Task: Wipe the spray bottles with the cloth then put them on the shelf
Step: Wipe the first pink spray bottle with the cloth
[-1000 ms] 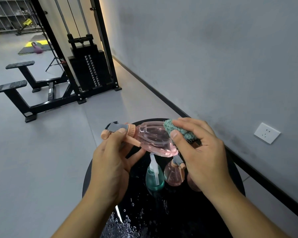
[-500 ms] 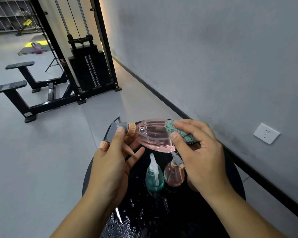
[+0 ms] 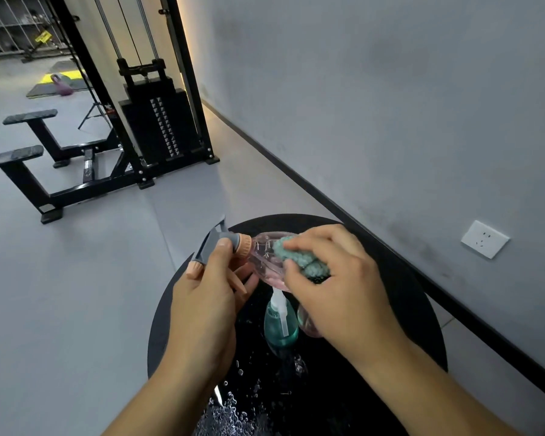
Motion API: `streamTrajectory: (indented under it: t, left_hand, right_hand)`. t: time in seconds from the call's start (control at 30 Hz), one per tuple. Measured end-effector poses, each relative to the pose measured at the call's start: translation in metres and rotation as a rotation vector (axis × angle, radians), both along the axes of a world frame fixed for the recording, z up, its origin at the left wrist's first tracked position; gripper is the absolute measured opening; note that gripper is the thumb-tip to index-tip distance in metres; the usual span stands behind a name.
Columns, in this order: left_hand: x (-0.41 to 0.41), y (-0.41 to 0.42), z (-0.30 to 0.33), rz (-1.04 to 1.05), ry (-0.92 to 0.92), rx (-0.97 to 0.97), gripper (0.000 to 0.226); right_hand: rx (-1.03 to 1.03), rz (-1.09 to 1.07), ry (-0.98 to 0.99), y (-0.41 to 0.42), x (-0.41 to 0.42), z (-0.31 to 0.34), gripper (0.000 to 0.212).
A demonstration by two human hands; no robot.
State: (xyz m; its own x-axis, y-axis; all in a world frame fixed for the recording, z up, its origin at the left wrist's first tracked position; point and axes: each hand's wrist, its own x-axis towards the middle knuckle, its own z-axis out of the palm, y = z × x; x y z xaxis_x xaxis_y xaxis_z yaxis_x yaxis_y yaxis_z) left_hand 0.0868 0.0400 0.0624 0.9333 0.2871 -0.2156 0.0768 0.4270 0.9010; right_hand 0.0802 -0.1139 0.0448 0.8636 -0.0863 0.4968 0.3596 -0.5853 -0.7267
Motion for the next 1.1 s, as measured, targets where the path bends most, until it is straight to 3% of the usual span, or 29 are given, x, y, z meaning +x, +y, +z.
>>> streamTrajectory:
  t: [0.1, 0.27, 0.43, 0.5, 0.6, 0.7, 0.8, 0.93, 1.1]
  left_hand:
    - [0.0, 0.0, 0.001, -0.031, -0.005, 0.009, 0.027]
    - [-0.002, -0.003, -0.006, -0.07, -0.045, 0.041, 0.038]
    - [-0.002, 0.003, -0.009, -0.085, -0.09, 0.062, 0.032]
    - [-0.003, -0.001, -0.008, -0.077, -0.091, 0.059, 0.042]
    - [-0.004, -0.004, -0.011, -0.11, -0.119, 0.057, 0.037]
    - [-0.002, 0.001, -0.011, -0.104, -0.127, 0.055, 0.049]
    - [-0.003, 0.002, -0.008, -0.12, -0.138, 0.065, 0.037]
    - [-0.003, -0.002, -0.01, -0.122, -0.147, 0.1, 0.052]
    - [0.001, 0.005, -0.01, -0.093, -0.12, 0.041, 0.032]
  right_hand:
    - [0.14, -0.039, 0.058, -0.008, 0.001, 0.001, 0.022]
    - [-0.005, 0.018, -0.017, 0.001, 0.0, 0.002, 0.026]
    - [0.181, -0.028, 0.103, -0.017, 0.005, 0.008, 0.022]
    - [0.137, 0.008, 0.091, -0.013, 0.003, 0.009, 0.024]
    - [-0.043, 0.074, 0.012, -0.002, -0.001, 0.006, 0.026]
    - [0.086, 0.038, 0.097, -0.01, 0.003, 0.009, 0.022]
    - [0.194, -0.029, 0.116, -0.017, 0.006, 0.008, 0.021]
    - [0.061, 0.064, 0.074, -0.006, -0.001, 0.008, 0.025]
    - [0.243, -0.023, 0.153, -0.017, 0.004, 0.009, 0.021]
